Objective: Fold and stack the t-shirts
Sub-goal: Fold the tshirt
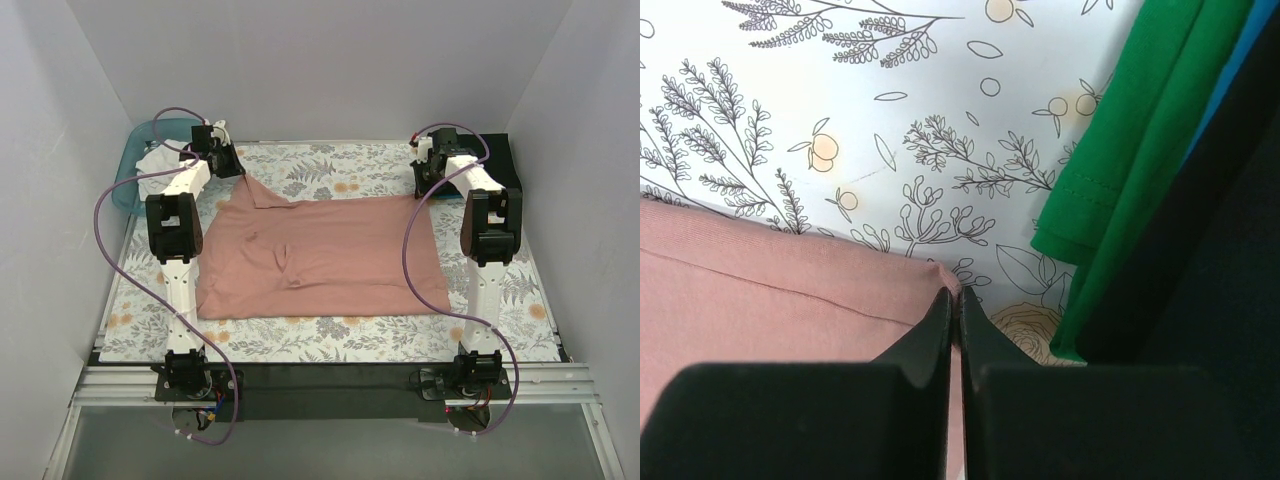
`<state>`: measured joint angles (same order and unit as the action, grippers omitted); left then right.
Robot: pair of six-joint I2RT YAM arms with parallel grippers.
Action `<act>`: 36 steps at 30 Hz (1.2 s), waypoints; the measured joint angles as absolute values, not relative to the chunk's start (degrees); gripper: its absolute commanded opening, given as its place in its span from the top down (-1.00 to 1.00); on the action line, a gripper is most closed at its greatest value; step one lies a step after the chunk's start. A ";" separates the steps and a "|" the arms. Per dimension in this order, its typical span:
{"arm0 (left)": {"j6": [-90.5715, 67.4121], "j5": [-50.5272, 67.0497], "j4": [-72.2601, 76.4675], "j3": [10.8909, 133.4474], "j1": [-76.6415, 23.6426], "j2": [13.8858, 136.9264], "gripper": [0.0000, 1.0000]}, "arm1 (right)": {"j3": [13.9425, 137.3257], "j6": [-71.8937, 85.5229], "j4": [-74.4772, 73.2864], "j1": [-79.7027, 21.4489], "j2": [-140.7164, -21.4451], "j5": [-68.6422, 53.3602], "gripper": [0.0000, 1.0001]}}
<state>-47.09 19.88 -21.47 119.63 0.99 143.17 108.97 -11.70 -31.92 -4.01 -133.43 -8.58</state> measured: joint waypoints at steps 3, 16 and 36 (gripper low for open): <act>-47.53 20.49 -21.06 119.63 0.99 143.11 1.00 | 108.79 -12.12 -31.88 -3.92 -133.23 -9.23 0.97; -44.23 21.39 -20.75 108.12 1.15 130.04 1.00 | 103.92 -14.44 -33.61 -3.92 -127.09 -9.85 0.97; -36.80 23.81 -24.67 86.24 2.33 101.78 1.00 | 90.00 -19.55 -33.78 -3.79 -109.75 -10.07 0.97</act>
<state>-36.80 23.81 -24.67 86.24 2.33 101.78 90.00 -19.55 -33.78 -3.79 -109.75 -10.07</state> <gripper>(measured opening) 0.009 0.031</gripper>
